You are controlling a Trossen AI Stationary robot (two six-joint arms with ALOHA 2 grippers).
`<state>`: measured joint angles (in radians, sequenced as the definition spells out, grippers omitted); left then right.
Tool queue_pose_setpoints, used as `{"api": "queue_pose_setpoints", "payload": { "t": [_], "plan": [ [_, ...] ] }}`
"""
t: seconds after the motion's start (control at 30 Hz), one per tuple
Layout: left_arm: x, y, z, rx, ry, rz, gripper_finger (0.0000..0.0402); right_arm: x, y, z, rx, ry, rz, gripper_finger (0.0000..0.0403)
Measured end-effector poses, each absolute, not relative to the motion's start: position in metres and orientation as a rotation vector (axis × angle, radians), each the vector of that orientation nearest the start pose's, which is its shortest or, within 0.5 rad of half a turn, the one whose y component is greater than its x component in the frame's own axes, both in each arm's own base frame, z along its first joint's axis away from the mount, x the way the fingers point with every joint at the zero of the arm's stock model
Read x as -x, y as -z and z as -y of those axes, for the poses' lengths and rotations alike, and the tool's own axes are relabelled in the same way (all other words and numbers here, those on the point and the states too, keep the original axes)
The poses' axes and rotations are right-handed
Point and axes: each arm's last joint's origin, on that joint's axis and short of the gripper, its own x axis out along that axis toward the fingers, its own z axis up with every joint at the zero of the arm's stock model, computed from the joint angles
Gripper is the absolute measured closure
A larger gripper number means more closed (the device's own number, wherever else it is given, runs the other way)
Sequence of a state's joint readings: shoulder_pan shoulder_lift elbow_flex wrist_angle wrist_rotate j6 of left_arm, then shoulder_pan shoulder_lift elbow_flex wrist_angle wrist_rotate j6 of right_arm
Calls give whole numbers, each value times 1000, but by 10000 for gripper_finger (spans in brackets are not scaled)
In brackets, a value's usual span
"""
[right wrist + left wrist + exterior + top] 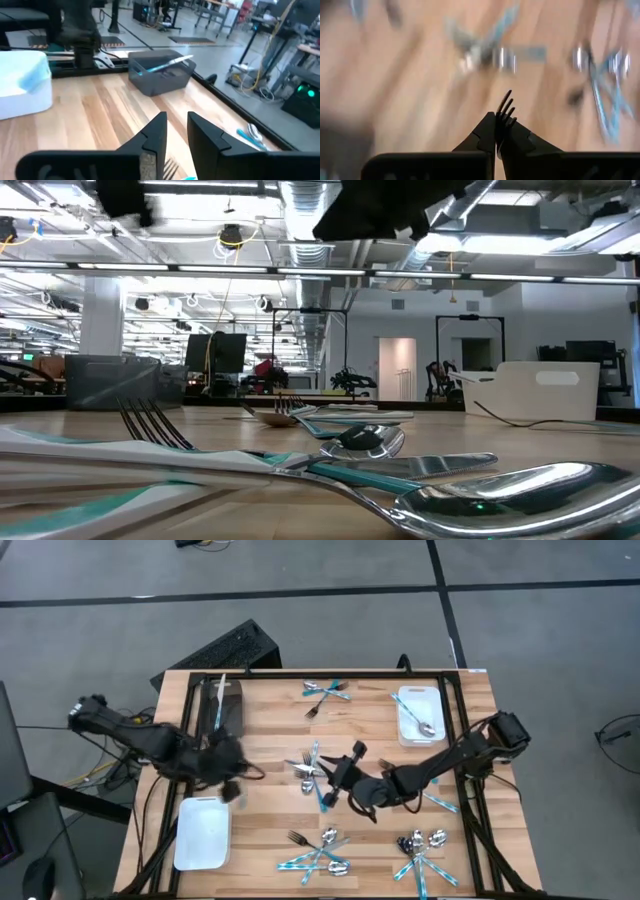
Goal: Sort silverware by color (type)
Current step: Put the blue fork into the left white bin
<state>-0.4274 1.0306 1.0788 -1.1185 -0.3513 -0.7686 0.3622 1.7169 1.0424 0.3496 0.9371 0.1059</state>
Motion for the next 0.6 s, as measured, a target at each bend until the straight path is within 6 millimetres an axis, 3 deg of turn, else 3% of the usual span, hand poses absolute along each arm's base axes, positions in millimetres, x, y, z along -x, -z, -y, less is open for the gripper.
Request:
{"api": "queue_pose_setpoints", "payload": {
  "t": [0.17, 0.33, 0.6],
  "plan": [
    [-126, -314, 71, 494, -410, -1170, 401, -353, -223, -103, 49, 564, -278, 301],
    [-120, -292, 89, 546, -440, -1173, 401, -351, -215, -100, 24, 538, -348, 300],
    [-110, -241, 111, 583, -453, -1162, 400, -351, -215, -100, 34, 539, -357, 300]
  ]
}}
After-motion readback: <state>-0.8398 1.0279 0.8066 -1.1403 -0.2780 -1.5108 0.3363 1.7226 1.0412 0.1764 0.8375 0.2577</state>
